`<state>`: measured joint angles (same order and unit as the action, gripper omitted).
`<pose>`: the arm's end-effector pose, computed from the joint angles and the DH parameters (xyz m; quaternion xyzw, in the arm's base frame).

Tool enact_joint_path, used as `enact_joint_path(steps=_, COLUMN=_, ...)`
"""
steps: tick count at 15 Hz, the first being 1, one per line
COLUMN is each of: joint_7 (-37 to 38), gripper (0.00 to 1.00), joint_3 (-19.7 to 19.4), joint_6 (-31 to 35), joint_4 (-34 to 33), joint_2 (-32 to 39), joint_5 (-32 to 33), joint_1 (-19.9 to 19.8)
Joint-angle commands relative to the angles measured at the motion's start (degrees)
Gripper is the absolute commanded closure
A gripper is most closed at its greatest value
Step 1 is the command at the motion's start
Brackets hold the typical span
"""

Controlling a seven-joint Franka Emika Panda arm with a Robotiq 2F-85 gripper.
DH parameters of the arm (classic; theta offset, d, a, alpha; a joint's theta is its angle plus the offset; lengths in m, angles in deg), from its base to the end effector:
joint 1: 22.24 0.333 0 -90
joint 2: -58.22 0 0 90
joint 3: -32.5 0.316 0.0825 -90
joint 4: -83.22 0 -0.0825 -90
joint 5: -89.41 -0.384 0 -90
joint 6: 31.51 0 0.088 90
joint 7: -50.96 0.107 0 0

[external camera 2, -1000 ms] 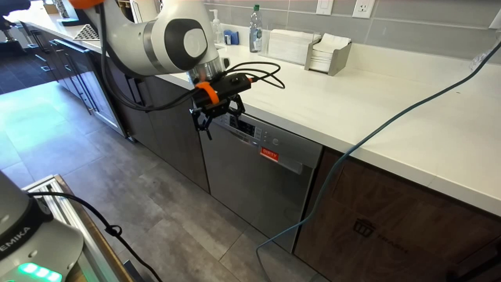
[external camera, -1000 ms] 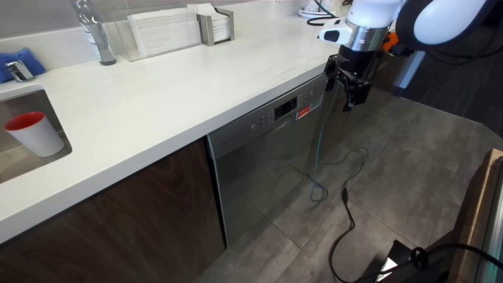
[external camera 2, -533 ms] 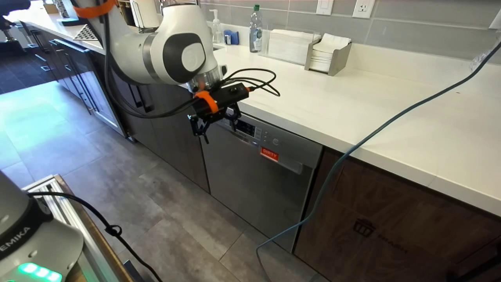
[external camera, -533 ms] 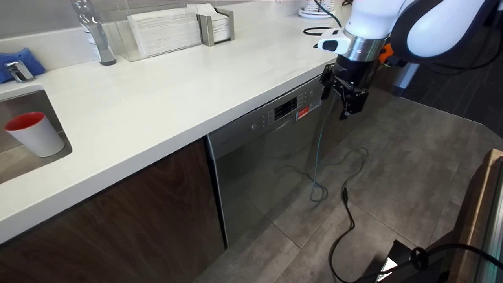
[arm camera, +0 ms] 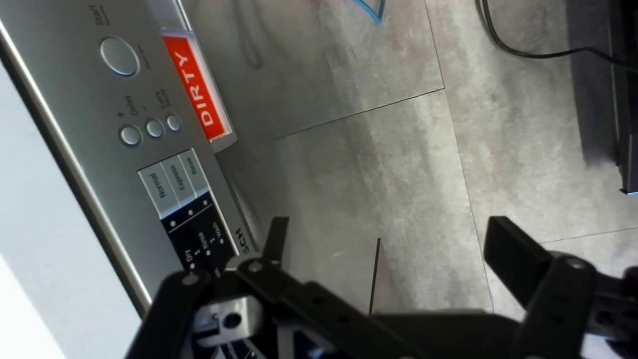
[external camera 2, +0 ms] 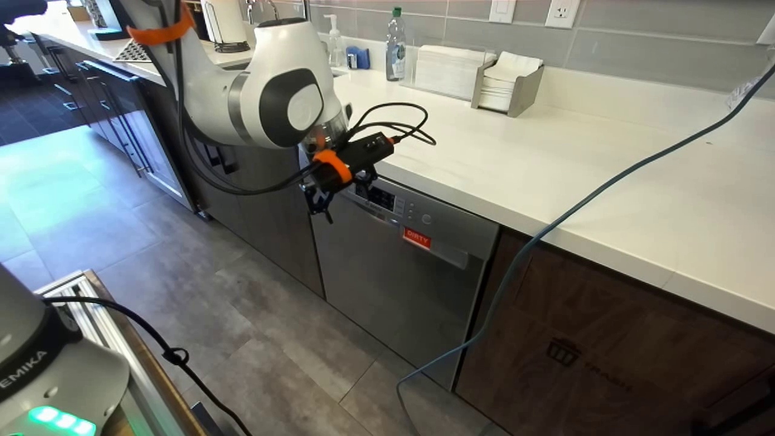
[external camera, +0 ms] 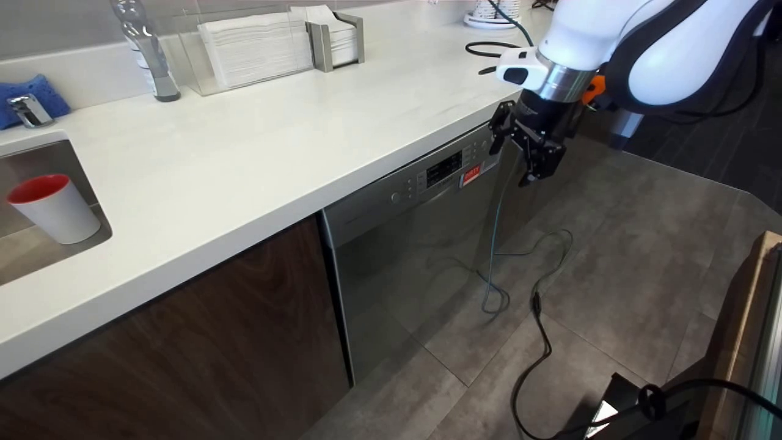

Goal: Press a button on the dishwasher

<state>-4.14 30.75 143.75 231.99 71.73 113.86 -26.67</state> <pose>0.4534 -0.0169 0.1935 0.7974 0.5918 0.0717 0.0944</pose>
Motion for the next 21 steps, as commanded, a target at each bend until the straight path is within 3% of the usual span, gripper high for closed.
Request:
enact_joint_path(steps=1, joint_7=-2.73, gripper=0.26, joint_3=-0.56, joint_6=4.21, joint_4=0.53, joint_2=0.02, joint_5=1.74, joint_1=-1.56)
enact_joint_path(steps=11, joint_7=-4.7, gripper=0.97, joint_3=-2.05, joint_6=14.05, joint_4=-0.39, joint_2=3.81, joint_5=2.18, joint_1=-2.7)
enact_joint_path(steps=21, joint_7=-6.33, gripper=1.0, joint_3=-6.17, joint_6=23.49, joint_4=-1.72, joint_2=7.96, joint_5=0.36, joint_1=0.34)
